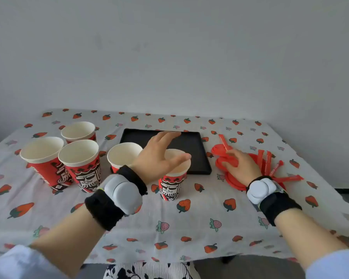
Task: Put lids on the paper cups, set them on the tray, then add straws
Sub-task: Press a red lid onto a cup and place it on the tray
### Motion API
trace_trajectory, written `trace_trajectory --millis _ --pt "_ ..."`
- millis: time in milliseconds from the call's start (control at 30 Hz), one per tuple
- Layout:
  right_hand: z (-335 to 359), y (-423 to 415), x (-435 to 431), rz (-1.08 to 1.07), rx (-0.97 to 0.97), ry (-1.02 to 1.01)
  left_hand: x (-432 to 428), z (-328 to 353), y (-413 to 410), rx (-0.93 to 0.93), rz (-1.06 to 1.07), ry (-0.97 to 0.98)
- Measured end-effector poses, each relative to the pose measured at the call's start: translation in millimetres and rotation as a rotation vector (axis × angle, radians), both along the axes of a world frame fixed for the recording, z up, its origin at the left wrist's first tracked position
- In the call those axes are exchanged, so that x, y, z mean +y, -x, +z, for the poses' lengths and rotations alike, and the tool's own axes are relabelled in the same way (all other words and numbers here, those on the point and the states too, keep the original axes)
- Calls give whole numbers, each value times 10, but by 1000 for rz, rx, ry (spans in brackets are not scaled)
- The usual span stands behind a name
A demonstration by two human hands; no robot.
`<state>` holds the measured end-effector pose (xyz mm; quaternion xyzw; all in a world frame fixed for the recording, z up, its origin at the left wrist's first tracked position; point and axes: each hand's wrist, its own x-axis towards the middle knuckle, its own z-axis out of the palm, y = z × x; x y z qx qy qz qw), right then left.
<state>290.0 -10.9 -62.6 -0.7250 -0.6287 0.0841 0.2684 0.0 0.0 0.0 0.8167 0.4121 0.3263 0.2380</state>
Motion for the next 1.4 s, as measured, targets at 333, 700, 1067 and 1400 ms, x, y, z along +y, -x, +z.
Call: trace_trajectory --millis 333,700,1067,1400 --pt "-184 83 40 87 -343 6 -267 -589 -108 -392 167 46" --pt "-269 -72 136 -24 -471 107 -31 -977 -183 -535 67 305" --pt "133 405 -169 112 -202 -414 -48 -1102 -253 -647 106 321" --pt "463 1146 -286 503 -138 -491 -60 -1052 -252 -707 33 321"
